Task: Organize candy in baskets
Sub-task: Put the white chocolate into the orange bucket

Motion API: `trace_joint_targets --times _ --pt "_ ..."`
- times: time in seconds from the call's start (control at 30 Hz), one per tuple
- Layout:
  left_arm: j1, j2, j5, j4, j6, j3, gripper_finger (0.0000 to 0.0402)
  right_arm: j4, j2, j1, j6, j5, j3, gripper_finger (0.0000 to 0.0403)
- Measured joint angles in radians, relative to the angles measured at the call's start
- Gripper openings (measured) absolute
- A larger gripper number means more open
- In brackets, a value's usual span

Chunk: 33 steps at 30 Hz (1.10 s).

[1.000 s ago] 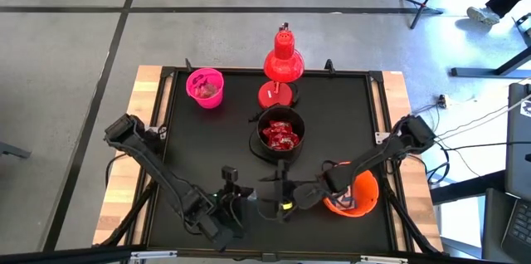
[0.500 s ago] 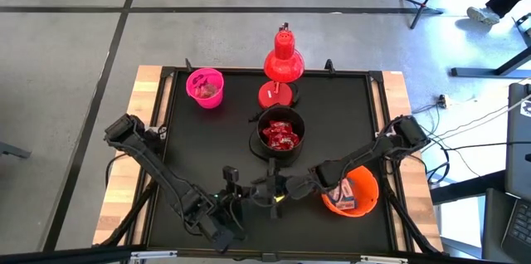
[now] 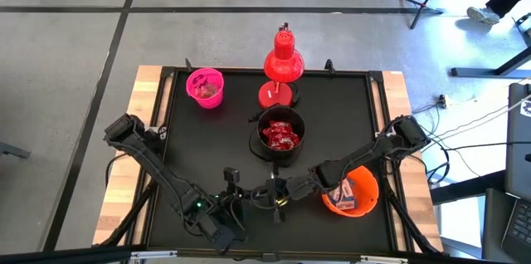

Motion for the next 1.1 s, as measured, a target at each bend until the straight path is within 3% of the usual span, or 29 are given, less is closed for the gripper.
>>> trace_joint_targets --times 0.23,0.43,0.73,0.9,1.1 --pt "-0.005 -0.043 0.024 0.004 -0.002 0.000 0.0000 -0.002 -0.029 0.000 0.002 -0.059 0.000 0.0014" --pt "-0.033 -0.126 -0.001 0.002 -0.023 0.000 0.0000 -0.062 -0.113 0.010 0.002 -0.079 0.000 0.0035" --pt "-0.122 -0.242 -0.065 -0.010 -0.027 0.000 0.0000 -0.264 -0.270 0.058 -0.001 -0.079 0.000 0.0014" --pt "-0.170 -0.264 -0.136 -0.043 -0.036 -0.004 0.0000 -0.357 -0.350 0.113 -0.001 -0.025 0.000 0.0034" --pt "-0.175 -0.323 -0.161 -0.041 -0.169 -0.166 0.0000 -0.488 -0.441 0.168 0.006 0.045 0.000 0.0016"
